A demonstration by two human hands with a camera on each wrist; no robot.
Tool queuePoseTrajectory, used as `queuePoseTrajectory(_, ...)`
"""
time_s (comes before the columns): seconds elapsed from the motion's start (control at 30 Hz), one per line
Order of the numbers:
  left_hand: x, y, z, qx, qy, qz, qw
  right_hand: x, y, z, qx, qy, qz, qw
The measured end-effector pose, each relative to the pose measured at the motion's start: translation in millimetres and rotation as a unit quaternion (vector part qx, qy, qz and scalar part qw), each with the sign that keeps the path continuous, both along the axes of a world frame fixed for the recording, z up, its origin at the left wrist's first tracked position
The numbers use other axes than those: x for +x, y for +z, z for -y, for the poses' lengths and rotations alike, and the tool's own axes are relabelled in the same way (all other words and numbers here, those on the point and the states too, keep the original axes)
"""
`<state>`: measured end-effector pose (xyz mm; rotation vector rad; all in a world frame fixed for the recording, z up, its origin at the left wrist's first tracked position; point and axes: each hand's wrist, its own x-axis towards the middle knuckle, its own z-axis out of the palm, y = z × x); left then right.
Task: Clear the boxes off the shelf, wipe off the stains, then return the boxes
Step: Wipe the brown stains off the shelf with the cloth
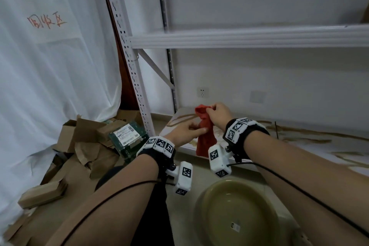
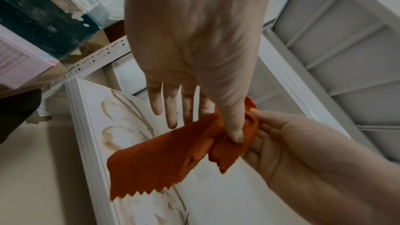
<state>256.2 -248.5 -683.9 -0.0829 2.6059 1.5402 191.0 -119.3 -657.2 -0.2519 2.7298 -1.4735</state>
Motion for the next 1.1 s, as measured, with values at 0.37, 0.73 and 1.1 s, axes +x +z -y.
queuePoseTrajectory(0.37,-50.8,-26.1,52.2,0.051,0.103,0.004,0.993,-43.2,-20.0,4.8,0.073,-0.056,-0.067,0.994)
queuePoseTrajectory(0.73,-113.0,-62.6,37.4,0.014,-0.028,0.007,0.999,-87.5,-56.4,37.3,0.101,-0.017,-0.034,0.994)
queuePoseTrajectory(1.1,-156.3,-82.4,78.4,0.001,0.049,0.075,0.996,-136.6,-94.2,55.5,0.119,-0.004,-0.005,0.993)
